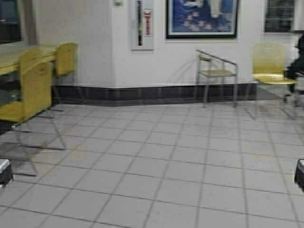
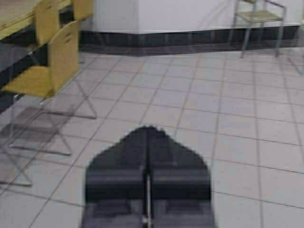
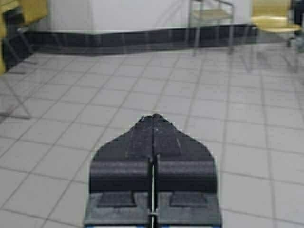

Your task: Push the chairs under the table

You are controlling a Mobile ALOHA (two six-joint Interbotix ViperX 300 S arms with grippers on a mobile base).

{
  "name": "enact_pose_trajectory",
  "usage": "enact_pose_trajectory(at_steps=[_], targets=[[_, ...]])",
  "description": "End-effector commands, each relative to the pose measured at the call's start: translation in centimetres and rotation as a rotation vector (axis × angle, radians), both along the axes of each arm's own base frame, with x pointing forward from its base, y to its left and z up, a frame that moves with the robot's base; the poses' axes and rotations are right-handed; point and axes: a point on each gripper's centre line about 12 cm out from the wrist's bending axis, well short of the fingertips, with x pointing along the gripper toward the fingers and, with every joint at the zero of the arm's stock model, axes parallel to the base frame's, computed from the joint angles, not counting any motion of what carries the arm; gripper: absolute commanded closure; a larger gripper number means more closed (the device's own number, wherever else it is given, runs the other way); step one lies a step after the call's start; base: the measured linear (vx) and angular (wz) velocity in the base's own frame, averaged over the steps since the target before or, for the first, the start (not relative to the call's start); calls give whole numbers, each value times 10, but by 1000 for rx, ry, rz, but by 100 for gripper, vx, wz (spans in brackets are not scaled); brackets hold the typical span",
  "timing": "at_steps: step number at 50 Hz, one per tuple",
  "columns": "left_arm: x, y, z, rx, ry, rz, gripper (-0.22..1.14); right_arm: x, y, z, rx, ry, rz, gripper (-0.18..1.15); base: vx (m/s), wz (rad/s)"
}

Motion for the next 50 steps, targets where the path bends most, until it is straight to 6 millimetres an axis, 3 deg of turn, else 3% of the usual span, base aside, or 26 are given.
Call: enact_pose_trajectory(at_steps=[1, 50], targets=[[7, 0, 6, 0, -6, -3, 89, 6, 0, 4, 3, 3, 2, 92, 12, 26], [8, 0, -3, -22, 23, -2, 89, -3, 0, 8, 6, -34, 2, 92, 25, 29]])
